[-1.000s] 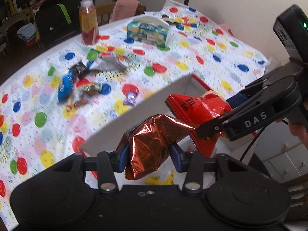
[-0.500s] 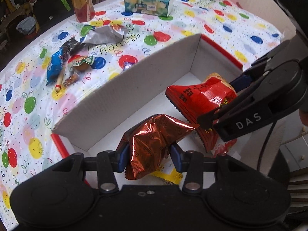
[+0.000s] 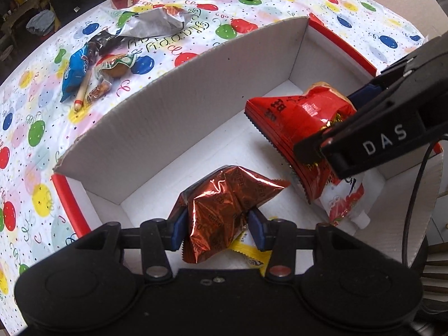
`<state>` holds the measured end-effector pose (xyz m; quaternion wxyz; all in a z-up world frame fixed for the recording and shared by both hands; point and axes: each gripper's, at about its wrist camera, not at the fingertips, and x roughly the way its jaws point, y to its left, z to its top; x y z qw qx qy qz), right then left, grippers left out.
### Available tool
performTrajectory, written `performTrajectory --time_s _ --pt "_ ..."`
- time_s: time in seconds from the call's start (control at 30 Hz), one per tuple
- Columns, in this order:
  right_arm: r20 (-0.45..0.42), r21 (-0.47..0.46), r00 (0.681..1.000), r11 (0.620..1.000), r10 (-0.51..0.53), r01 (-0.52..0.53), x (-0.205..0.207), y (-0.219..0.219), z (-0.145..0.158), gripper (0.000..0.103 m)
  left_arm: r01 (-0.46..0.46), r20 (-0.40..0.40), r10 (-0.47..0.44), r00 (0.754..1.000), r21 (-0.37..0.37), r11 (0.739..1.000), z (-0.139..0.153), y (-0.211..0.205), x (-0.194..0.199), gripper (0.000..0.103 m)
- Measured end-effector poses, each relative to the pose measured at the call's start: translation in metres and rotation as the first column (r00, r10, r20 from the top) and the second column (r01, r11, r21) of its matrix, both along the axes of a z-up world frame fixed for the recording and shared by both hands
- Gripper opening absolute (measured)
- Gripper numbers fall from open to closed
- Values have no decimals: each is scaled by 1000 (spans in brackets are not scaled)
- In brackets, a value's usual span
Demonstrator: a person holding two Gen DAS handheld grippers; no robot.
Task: Organize snacks
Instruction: 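Lower both bags into the box and open both tools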
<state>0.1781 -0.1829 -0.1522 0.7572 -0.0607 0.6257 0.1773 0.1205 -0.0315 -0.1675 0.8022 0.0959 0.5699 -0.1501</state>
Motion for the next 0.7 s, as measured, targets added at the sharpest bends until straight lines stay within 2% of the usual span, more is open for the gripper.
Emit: performTrajectory --time_s 0.1,0.2,0.3,0.37,0.5,0.57,0.7 --pt "4 0 1000 1000 -8 8 -1 -1 1 75 -3 -2 3 1000 -2 1000 0 -1 0 46" --pt "24 0 1000 1000 -9 9 -2 -2 4 87 -4 -5 4 1000 -1 1000 -1 -2 0 47" --pt "35 -1 999 1000 -13 13 -4 -3 8 87 0 5 0 1000 -7 1000 2 -1 -1 53" --pt "41 5 999 1000 -18 18 -5 -4 12 88 3 20 -2 1000 -12 1000 6 -2 -3 61" --pt "60 15 998 1000 -3 2 -11 -4 25 99 15 53 -14 998 -26 1000 19 -2 -9 67" --pt "74 16 997 1000 0 -1 -15 -5 33 99 13 70 -11 997 -32 999 26 0 -13 77" --pt "102 26 995 1000 -10 8 -20 -8 50 99 19 102 -13 995 -50 999 40 4 -21 82"
